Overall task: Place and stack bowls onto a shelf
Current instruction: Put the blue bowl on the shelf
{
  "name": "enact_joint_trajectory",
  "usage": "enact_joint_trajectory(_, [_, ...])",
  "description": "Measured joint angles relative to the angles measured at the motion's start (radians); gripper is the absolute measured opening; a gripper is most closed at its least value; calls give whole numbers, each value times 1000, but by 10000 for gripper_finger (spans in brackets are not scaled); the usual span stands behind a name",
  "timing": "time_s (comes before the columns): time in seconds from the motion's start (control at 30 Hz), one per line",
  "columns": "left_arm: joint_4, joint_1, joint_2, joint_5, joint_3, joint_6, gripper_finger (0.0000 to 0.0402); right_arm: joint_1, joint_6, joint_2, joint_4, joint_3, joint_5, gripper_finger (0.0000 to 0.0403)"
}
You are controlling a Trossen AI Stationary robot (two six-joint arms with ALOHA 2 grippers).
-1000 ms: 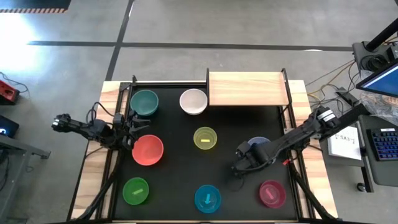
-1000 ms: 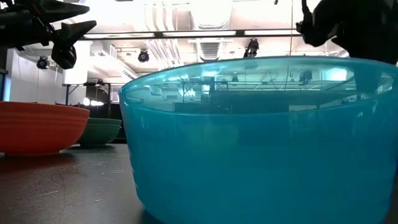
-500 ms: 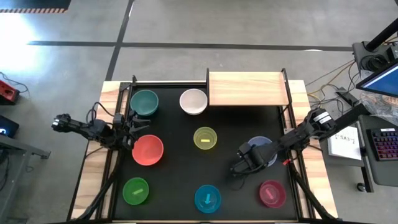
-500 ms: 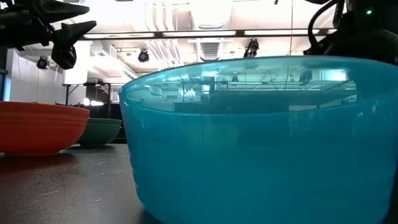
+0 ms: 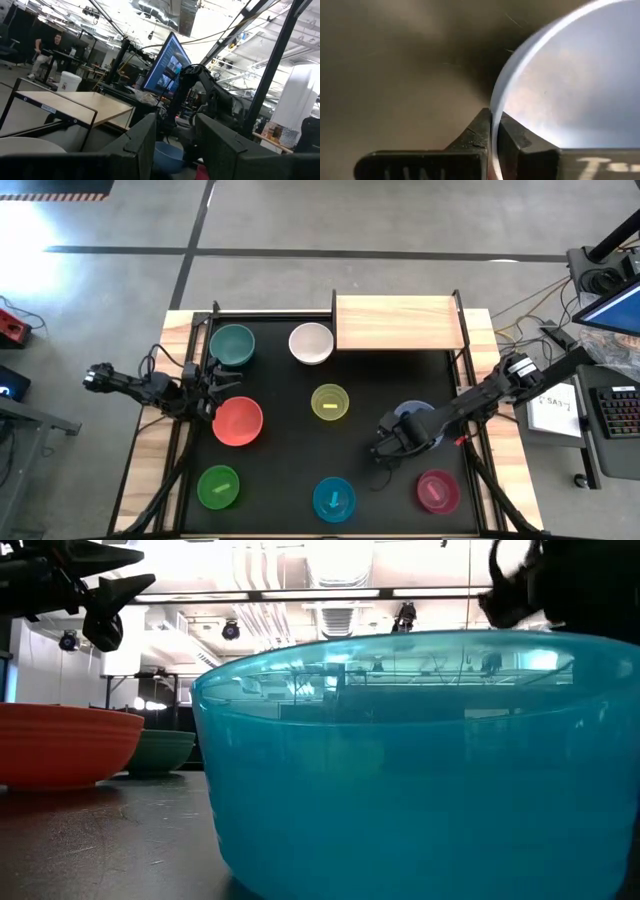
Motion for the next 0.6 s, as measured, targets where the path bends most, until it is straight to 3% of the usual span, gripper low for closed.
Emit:
enact_joint_trajectory(0.2, [0, 0, 0, 0, 0, 0, 123, -25, -150, -1, -60, 114, 46, 9])
enact_joint_trajectory(0.6, [1, 0, 0, 0, 0, 0, 123, -214, -357, -1, -430, 405, 234, 8])
